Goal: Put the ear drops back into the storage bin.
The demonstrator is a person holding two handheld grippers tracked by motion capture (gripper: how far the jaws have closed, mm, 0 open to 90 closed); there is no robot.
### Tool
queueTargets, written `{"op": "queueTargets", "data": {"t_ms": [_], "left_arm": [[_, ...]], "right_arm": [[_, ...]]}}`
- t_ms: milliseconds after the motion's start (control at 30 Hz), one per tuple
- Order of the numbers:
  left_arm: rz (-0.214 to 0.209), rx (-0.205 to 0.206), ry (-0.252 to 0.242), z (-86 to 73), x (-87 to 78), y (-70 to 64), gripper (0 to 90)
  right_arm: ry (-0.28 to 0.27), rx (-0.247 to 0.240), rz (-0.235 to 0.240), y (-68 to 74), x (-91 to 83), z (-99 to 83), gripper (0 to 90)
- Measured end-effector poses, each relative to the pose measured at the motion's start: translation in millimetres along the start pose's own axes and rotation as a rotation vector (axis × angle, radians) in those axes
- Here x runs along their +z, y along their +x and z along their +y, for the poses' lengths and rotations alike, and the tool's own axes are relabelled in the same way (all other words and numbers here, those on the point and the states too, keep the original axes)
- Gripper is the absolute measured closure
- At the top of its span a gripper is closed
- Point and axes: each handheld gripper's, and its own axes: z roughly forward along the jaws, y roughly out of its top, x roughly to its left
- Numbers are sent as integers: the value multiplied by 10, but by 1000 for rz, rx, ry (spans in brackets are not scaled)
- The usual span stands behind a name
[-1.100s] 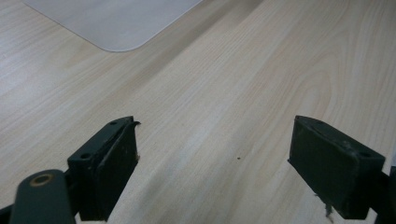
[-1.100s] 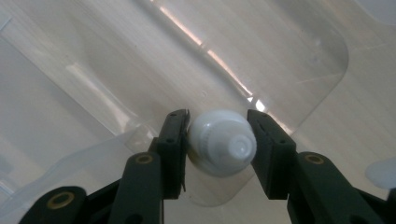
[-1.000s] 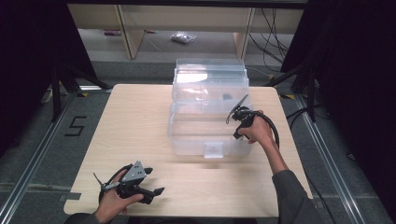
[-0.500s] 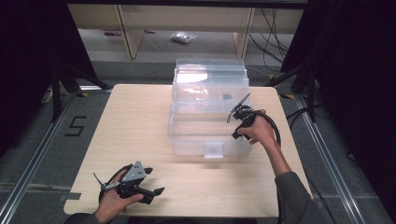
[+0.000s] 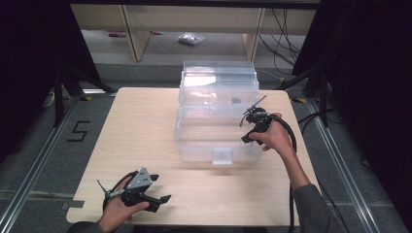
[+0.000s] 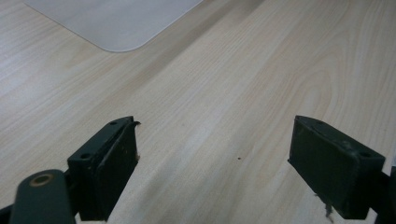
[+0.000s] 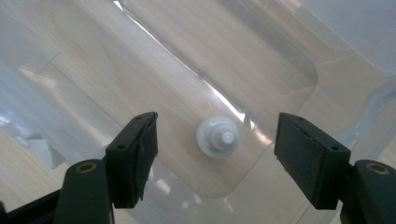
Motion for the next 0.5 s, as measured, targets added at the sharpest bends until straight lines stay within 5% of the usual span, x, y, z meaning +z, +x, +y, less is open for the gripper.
{"op": "queueTargets", "data": {"t_ms": [500], "left_arm": [[1, 5, 6, 1, -3, 7, 148]], "right_arm": [[-78, -22, 12, 152, -270, -161, 283]]}}
